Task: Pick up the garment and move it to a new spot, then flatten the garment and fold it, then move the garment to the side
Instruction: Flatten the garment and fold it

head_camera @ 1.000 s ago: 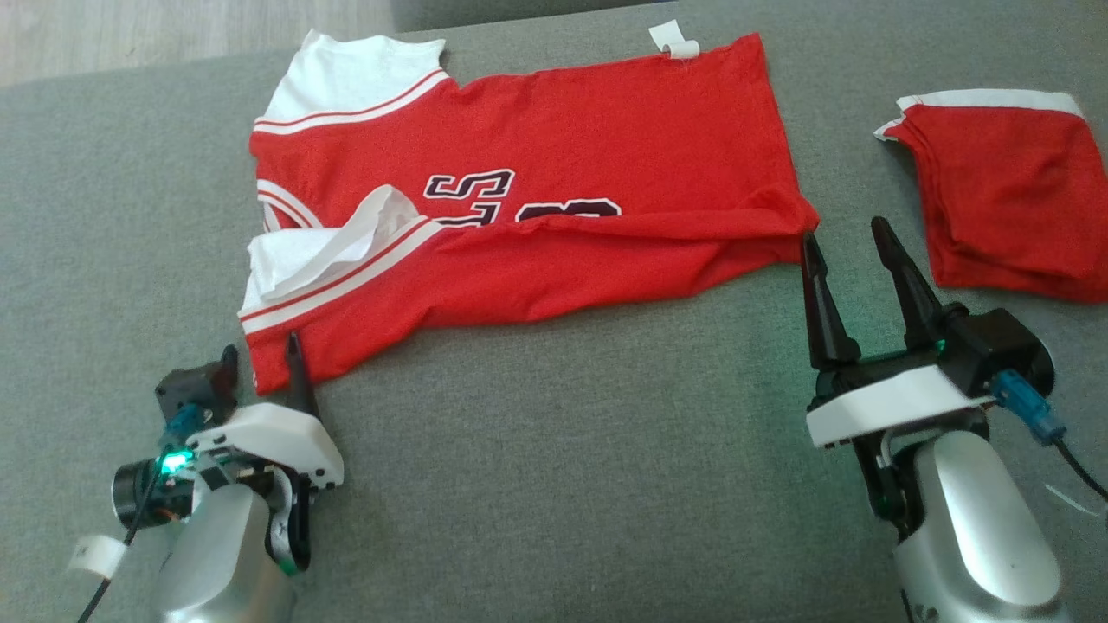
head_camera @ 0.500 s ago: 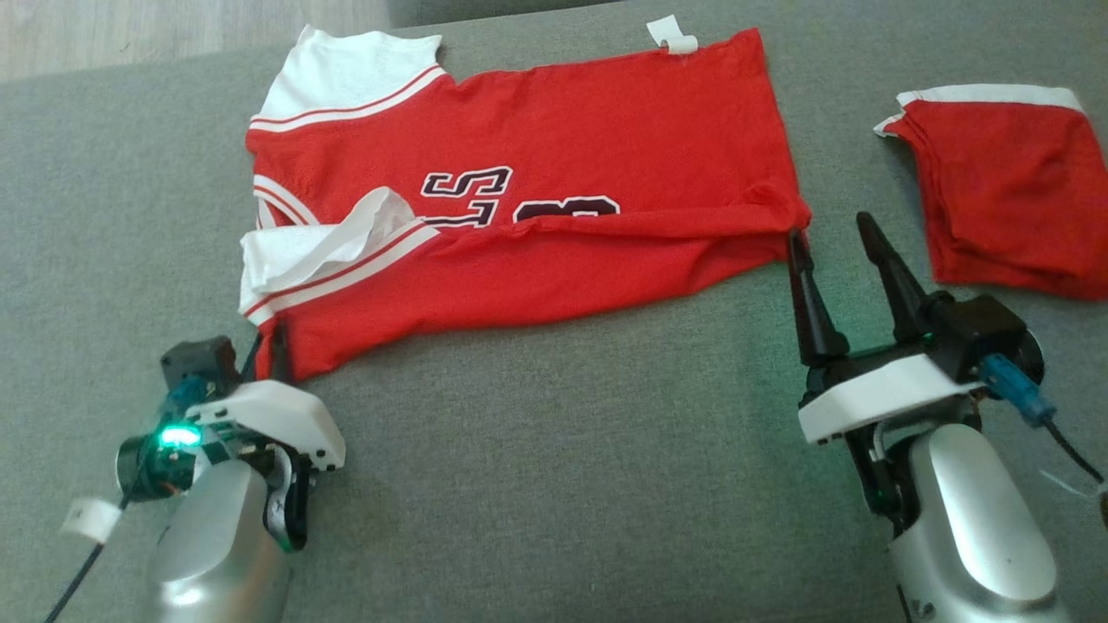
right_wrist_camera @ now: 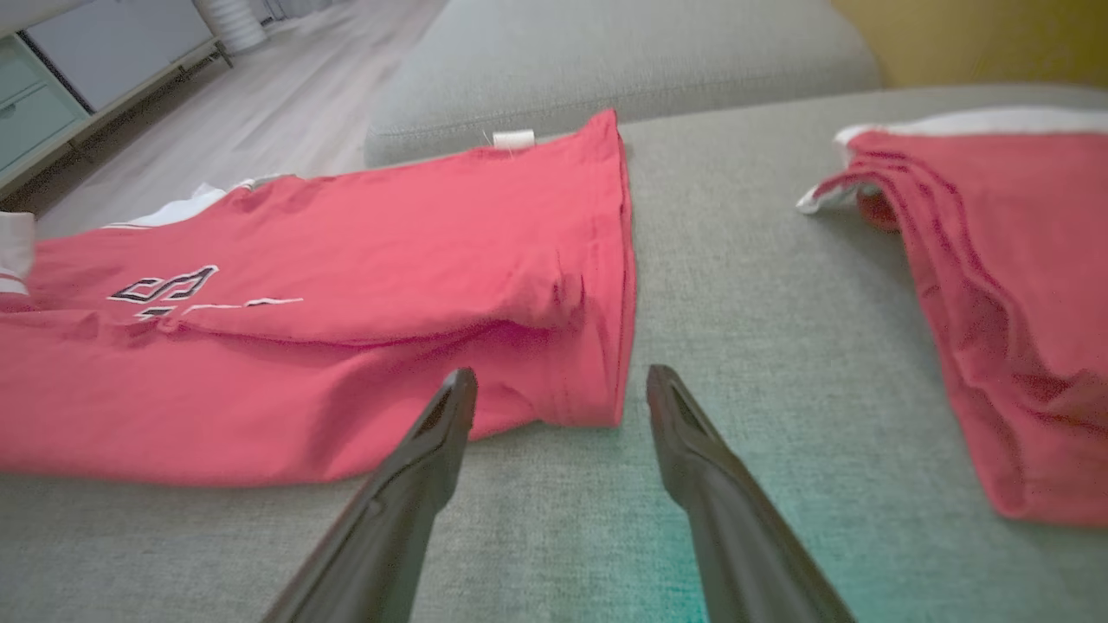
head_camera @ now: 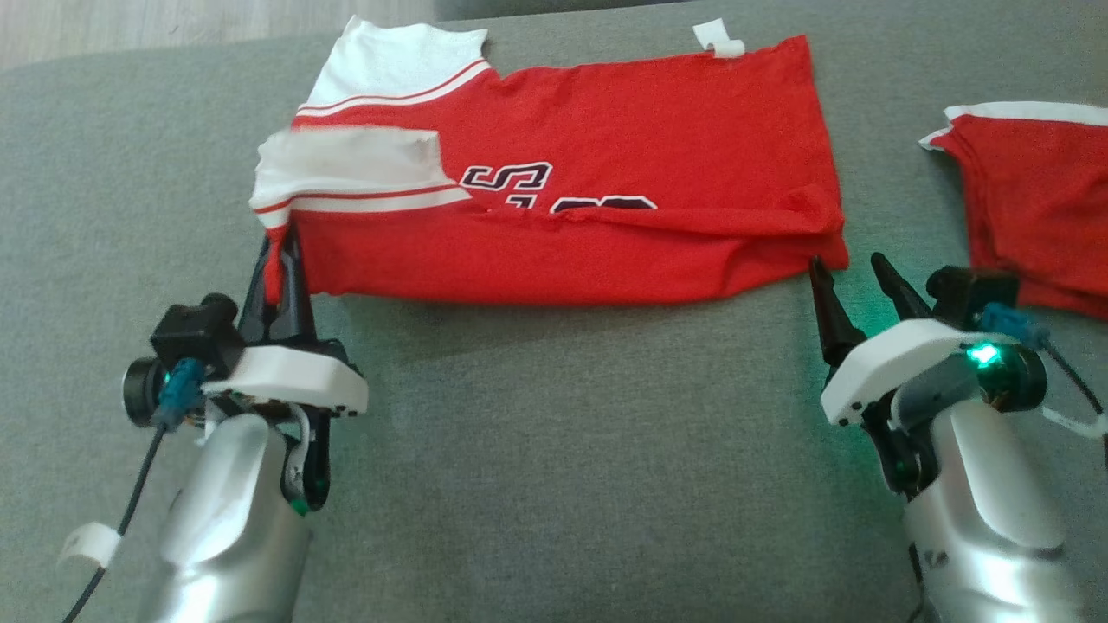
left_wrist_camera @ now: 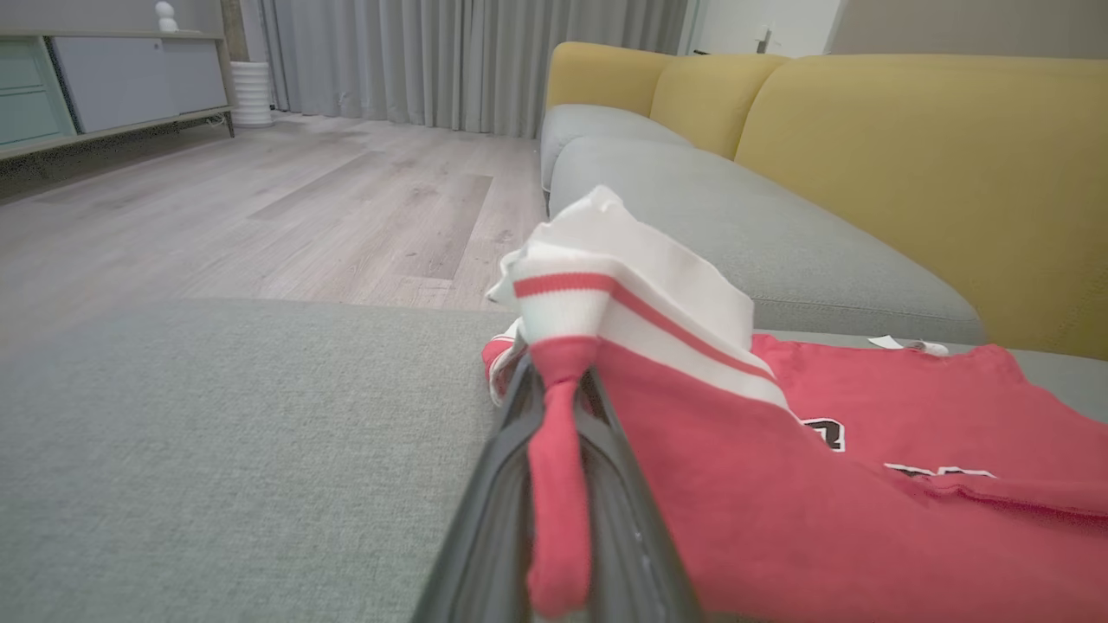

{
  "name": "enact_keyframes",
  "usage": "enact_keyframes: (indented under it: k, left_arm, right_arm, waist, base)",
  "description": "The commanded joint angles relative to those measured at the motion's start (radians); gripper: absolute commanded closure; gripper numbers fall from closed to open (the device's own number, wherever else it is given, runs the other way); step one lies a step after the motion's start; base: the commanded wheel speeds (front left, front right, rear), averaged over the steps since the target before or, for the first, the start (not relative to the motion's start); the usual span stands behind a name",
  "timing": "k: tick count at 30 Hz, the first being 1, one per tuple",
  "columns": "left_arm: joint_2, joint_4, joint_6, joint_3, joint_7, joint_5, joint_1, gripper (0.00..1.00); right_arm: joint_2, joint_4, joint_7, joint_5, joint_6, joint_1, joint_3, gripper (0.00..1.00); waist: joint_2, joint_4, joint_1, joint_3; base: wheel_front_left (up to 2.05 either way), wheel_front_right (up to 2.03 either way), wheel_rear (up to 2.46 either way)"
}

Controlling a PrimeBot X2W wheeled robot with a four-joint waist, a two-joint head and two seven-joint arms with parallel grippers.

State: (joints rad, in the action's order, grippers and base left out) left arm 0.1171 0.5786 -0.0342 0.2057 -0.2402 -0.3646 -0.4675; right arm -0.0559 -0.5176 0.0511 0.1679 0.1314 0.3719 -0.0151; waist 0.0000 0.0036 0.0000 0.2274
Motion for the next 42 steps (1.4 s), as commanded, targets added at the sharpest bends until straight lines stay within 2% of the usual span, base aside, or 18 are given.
enact_keyframes:
  k: [1,7,10,21,22,23,31,35,42]
  left_arm:
    - [0.019,-0.039,0.002,-0.021,-0.011,0.009,-0.009,1.00]
    - [0.016,-0.082,0.008,0.010,-0.006,0.022,0.002,1.00]
    - [0.015,-0.092,0.011,0.021,0.001,0.023,0.005,1.00]
    - [0.019,-0.092,0.008,0.033,0.005,0.014,0.016,1.00]
    - [0.021,-0.090,0.007,0.032,0.006,0.013,0.017,1.00]
    - [0.022,-0.088,0.006,0.032,0.006,0.012,0.018,1.00]
    - [0.043,-0.065,-0.009,0.020,0.007,-0.001,0.051,1.00]
    - [0.053,-0.066,-0.016,0.014,0.006,-0.008,0.082,1.00]
    - [0.056,-0.081,-0.022,0.024,0.022,-0.016,0.141,1.00]
  right_arm:
    - [0.006,0.009,0.006,0.012,-0.001,0.046,-0.014,0.00]
    - [0.006,-0.155,0.019,0.023,-0.001,0.135,0.042,0.00]
    - [0.006,-0.236,0.011,0.064,-0.001,0.184,0.045,0.00]
    - [0.006,-0.467,-0.059,0.172,-0.001,0.307,-0.060,0.00]
    - [0.006,-0.483,-0.066,0.173,-0.001,0.314,-0.071,0.54]
    - [0.006,-0.497,-0.078,0.172,-0.001,0.321,-0.081,1.00]
    - [0.006,-0.582,-0.151,0.122,-0.001,0.351,-0.103,1.00]
    - [0.006,-0.592,-0.133,0.096,-0.001,0.342,-0.102,1.00]
    - [-0.003,-0.554,-0.036,0.079,-0.001,0.290,-0.139,1.00]
  waist:
    - [0.0000,0.007,0.0000,0.004]
    - [0.0000,0.030,0.0000,0.016]
    - [0.0000,0.039,0.0000,0.022]
    - [0.0000,0.050,0.0000,0.021]
    - [0.0000,0.049,0.0000,0.019]
    - [0.0000,0.047,0.0000,0.016]
    - [0.0000,0.013,0.0000,-0.050]
    - [0.0000,-0.003,0.0000,-0.096]
    - [0.0000,-0.012,0.0000,-0.162]
  base:
    - [0.00,0.00,0.00]
    - [0.00,0.00,0.00]
    - [0.00,0.00,0.00]
    - [0.00,0.00,0.00]
    - [0.00,0.00,0.00]
    - [0.00,0.00,0.00]
    - [0.00,0.00,0.00]
    - [0.00,0.00,0.00]
    - [0.00,0.00,0.00]
